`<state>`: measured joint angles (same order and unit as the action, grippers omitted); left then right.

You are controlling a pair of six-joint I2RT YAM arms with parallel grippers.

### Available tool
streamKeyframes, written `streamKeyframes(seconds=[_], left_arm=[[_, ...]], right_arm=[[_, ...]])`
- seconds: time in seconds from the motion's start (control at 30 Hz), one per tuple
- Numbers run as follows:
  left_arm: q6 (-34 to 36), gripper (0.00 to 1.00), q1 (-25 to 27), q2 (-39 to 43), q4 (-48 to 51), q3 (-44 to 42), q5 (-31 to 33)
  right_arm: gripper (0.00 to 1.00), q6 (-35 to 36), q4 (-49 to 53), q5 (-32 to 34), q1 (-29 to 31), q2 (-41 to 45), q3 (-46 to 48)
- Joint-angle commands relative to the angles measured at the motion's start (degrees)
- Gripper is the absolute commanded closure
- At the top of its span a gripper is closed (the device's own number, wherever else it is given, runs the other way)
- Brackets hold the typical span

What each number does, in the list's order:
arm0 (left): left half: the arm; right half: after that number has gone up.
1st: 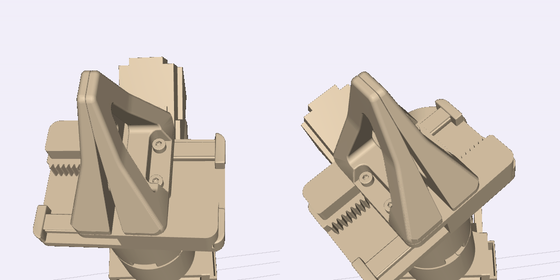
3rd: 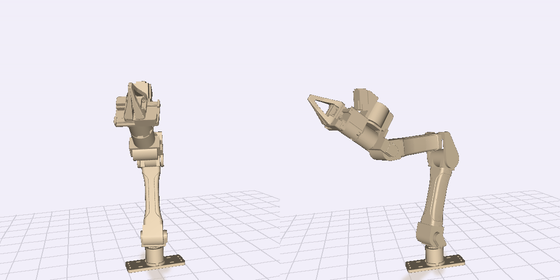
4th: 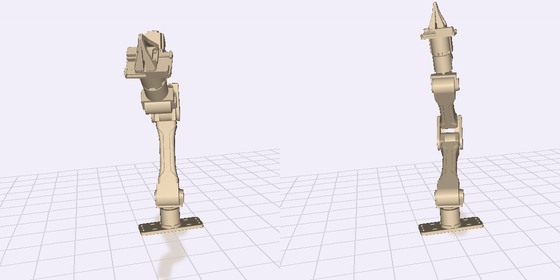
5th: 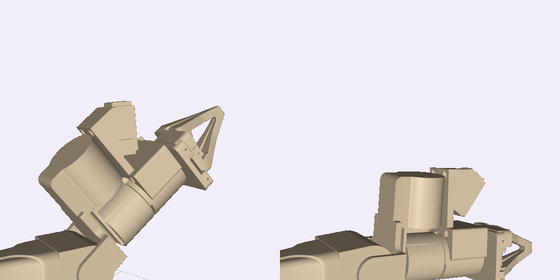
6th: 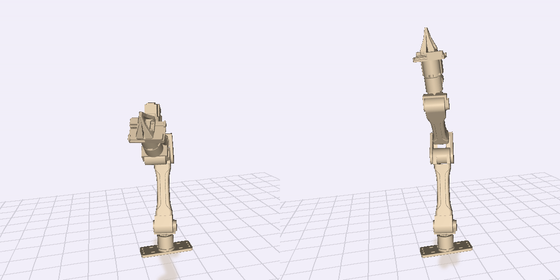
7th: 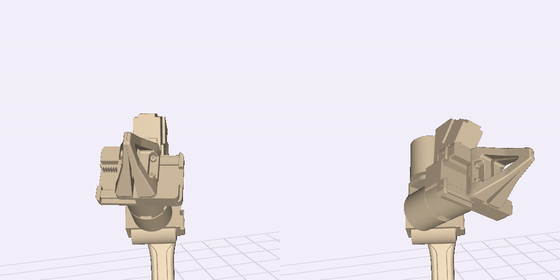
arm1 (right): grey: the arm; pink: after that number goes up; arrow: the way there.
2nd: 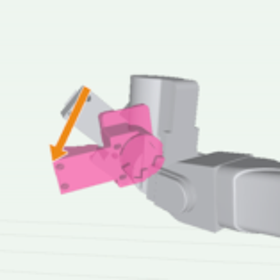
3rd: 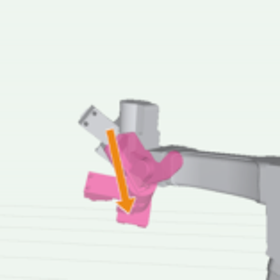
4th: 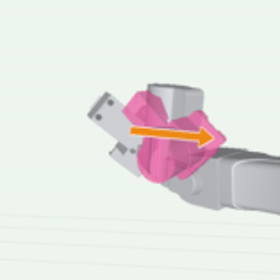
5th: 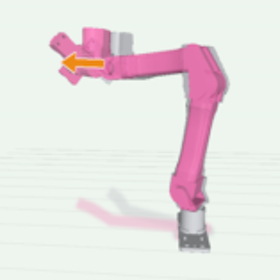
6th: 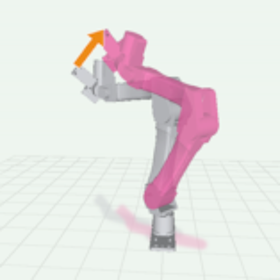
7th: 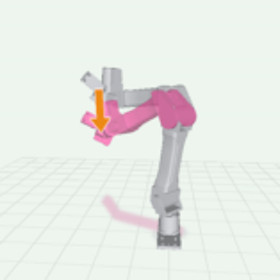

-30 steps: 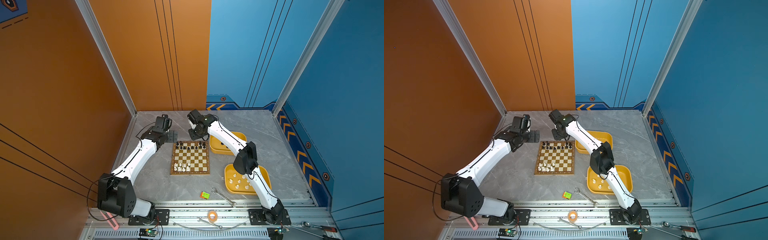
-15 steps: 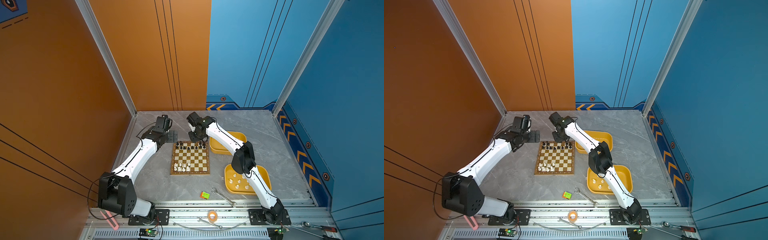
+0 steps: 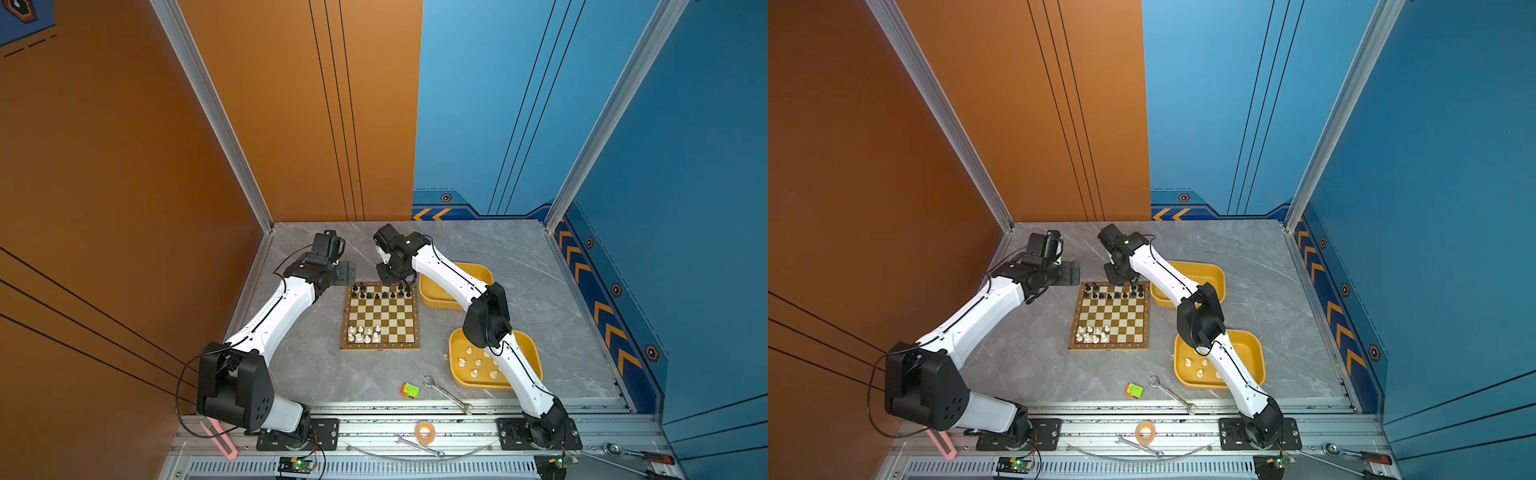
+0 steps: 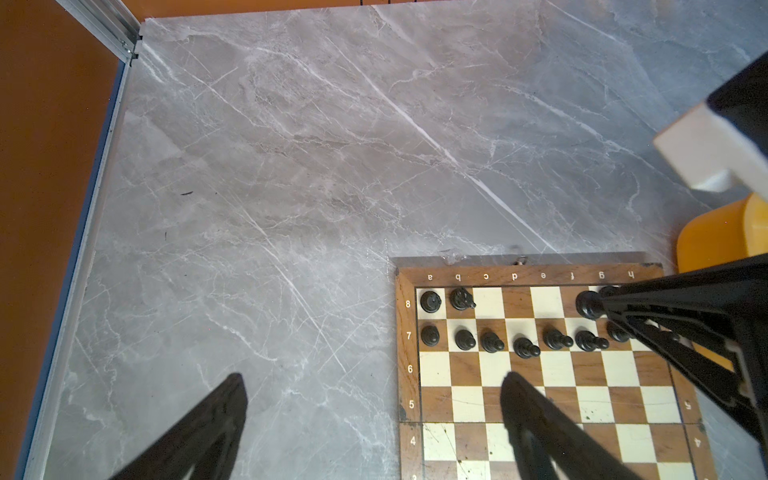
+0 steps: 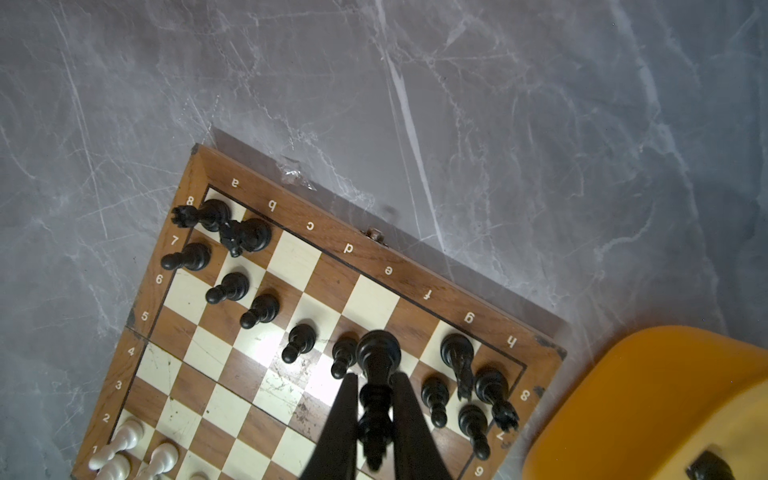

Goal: Set up the chess pieces on the board
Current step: 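Lower the tall black piece onto a back-rank square and open the right gripper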

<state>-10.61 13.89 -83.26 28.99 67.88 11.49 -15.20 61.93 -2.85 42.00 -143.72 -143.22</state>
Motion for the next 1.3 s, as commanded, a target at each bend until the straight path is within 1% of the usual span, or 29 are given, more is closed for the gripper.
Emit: streamKeyframes(seconds=[0.0,0.73,1.27], left_arm=[[-0.7,0.04,-0.2,-0.9,0.5,0.7,-0.9],[0.0,0.04,-0.6,-2.1,0.6,1.1,-1.6],[0.3,0.04,-1.3,-2.6,0.5,1.6,-1.9]], right_arm=[[0.84,0.3,1.0,-0.4,-0.2,-1.3,-1.0],[0.84,-0.5,0.6,-0.6,0.3,-3.5,-1.2],[0.83,-1.3,0.5,-2.4,0.1,-5.9,-4.7]])
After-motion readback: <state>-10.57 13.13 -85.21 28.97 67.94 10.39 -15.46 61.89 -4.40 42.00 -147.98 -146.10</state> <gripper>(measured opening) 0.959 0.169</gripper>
